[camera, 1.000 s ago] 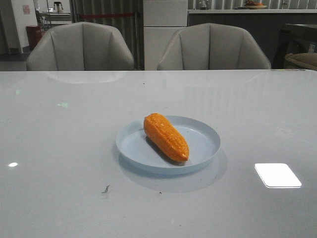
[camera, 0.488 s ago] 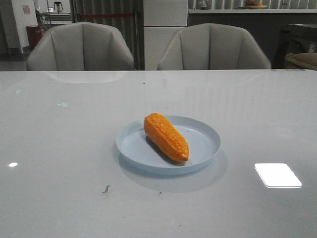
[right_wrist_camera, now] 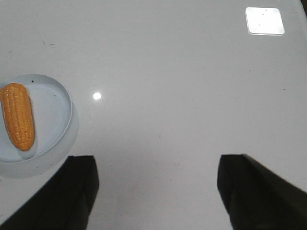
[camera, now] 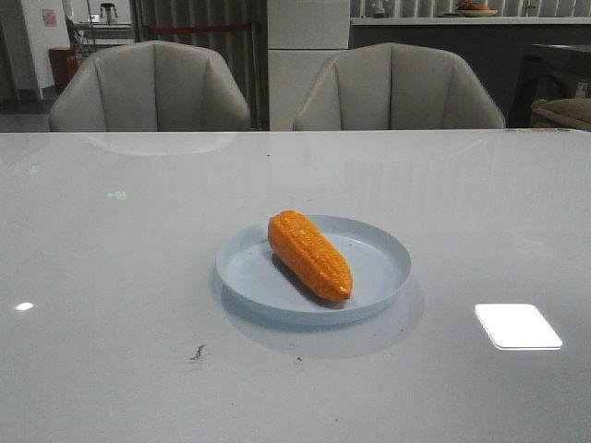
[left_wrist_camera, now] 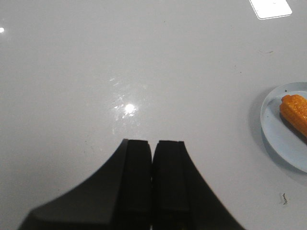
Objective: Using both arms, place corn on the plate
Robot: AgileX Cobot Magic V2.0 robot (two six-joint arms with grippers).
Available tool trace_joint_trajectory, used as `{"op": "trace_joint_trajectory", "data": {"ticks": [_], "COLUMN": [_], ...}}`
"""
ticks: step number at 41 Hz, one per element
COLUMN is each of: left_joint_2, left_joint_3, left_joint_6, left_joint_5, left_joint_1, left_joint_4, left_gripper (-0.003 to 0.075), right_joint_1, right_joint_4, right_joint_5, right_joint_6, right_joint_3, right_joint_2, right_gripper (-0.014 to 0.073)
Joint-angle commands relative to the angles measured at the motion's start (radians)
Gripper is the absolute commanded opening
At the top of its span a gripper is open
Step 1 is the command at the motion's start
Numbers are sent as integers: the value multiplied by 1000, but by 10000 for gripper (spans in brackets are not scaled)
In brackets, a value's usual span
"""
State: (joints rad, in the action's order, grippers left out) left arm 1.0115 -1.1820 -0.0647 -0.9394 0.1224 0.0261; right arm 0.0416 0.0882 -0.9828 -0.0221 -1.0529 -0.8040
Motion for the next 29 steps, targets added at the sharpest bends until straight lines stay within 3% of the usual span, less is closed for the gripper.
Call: {"op": "trace_joint_trajectory", "data": {"ticks": [1,6,10,18,22,29], "left_joint_2": [-12,-50,-127,-386,-499,-724], "left_joint_3": [-25,9,97,470,630,849], "left_joint_6": [7,7,7,7,7,7], "left_joint_5": [72,170,349,817,895,897], "left_joint_1": [-1,-1,-1,-5,-33,-107], "left_joint_4": [7,8,8,-7,-13,-13], "left_gripper": [90,90,90,90,90,90], "right_joint_1": [8,8,8,8,8,8], "right_joint_4": [1,1,1,1,1,1], "right_joint_5": [60,58,58,58,58,58], "right_joint_6": [-8,-8,-8,-8,-8,-8], "right_joint_3": [-26,-26,-26,-26,-26,-26], "right_joint_2": [3,3,3,3,3,3], "right_gripper": [615,615,615,615,615,615]}}
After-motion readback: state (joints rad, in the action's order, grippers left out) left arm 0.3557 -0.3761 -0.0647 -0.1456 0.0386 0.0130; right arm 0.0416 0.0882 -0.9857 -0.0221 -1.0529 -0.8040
